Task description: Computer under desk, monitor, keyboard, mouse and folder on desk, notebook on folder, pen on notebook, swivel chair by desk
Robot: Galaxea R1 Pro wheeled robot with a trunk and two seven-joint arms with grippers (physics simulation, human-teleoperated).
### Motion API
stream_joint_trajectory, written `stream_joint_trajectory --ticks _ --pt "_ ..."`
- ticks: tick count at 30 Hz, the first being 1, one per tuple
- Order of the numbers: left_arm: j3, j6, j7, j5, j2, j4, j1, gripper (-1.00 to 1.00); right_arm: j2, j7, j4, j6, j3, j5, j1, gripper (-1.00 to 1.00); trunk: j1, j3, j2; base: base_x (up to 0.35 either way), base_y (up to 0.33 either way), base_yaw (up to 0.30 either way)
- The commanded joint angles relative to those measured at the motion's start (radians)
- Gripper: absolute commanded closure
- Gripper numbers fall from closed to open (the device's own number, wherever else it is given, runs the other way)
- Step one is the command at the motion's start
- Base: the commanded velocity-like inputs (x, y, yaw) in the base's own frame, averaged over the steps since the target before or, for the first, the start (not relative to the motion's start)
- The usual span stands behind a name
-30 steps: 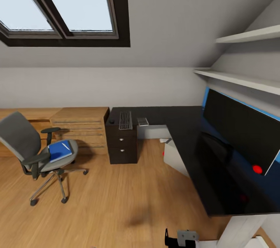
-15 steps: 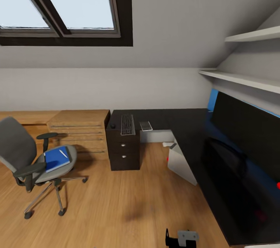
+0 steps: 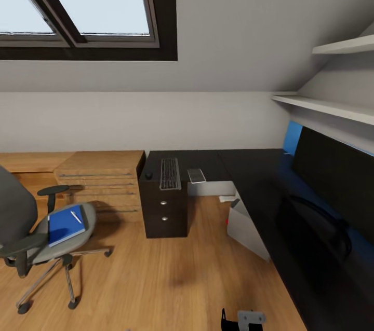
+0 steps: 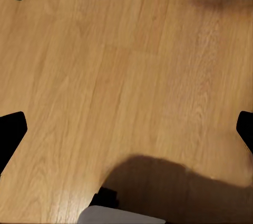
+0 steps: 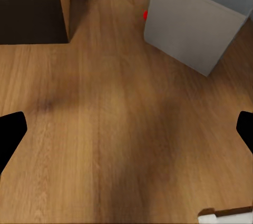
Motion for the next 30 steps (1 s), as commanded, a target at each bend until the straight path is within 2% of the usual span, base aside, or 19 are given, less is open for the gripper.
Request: stream_joint_trajectory --ticks 1,30 --pt "-0.009 -0.005 0.006 0.010 0.001 0.000 -0.001 -1.00 0.000 -0.005 0.001 -0.003 0.009 -0.007 -0.001 -1.00 0.001 -0.002 -0.001 0.334 0.086 0.000" --pt "-0.009 -0.025 0.006 0.010 0.000 0.002 -0.001 -1.00 0.001 -0.005 0.000 -0.003 0.011 -0.008 -0.001 -1.00 0.001 -0.002 -0.001 0.310 0.178 0.000"
